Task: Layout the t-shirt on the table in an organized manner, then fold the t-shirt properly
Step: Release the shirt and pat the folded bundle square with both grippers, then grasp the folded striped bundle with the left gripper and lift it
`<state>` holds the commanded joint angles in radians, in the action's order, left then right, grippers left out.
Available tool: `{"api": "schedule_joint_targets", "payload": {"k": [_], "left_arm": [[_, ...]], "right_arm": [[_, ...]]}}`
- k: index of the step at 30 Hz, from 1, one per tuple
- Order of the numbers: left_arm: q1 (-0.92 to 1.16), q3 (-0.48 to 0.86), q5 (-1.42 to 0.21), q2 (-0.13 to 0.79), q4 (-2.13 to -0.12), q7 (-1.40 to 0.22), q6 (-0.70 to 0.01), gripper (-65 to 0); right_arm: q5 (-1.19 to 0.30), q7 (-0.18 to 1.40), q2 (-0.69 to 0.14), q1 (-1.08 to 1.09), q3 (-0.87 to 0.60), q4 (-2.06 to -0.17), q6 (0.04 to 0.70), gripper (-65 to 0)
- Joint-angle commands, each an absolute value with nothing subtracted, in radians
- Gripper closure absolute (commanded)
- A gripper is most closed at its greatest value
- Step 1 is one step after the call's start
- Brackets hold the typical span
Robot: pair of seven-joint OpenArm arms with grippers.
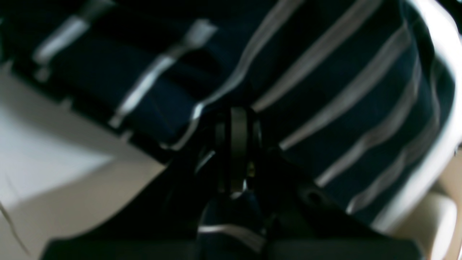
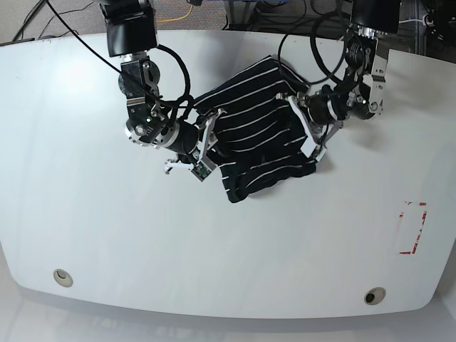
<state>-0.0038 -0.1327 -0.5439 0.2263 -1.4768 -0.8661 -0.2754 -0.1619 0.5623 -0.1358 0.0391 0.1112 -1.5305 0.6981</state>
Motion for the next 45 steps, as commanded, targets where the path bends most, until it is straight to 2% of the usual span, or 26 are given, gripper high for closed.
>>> {"api": "schedule_joint_targets", "payload": {"k": [8, 17, 23, 29, 39, 45], "left_arm": [[-0.048, -0.131, -0.506, 0.229, -1.491, -0.881, -0.277, -0.3], [0.008, -0.13, -0.504, 0.24, -1.713, -0.918, -0.277, -0.3], [0.018, -0.133, -0.501, 0.234, -1.848, -0.914, -0.274, -0.3], [-0.013, -0.139, -0.466, 0.173, -1.833, -0.898, -0.272, -0.3], [-0.028, -0.36, -0.189, 0.054, -1.676, -0.757, -0.272, -0.3], [-0.028, -0.41, -0.039, -0.022, -1.572, -0.671, -0.266, -0.3]], "right_arm": [[-0.156, 0.565, -0.134, -0.068, 0.111, -1.647, 0.698, -12.2], [-0.154, 0.568, -0.137, -0.076, 0.11, -1.699, 0.698, -12.2], [-0.154, 0.668, -0.162, -0.077, 0.05, -1.827, 0.698, -12.2], [-0.154, 0.702, -0.163, -0.077, -0.013, -1.916, 0.698, -12.2], [-0.162, 0.702, -0.229, -0.079, -0.136, -1.951, 0.698, -12.2], [-0.162, 0.702, -0.251, -0.081, -0.171, -1.949, 0.698, -12.2]]}}
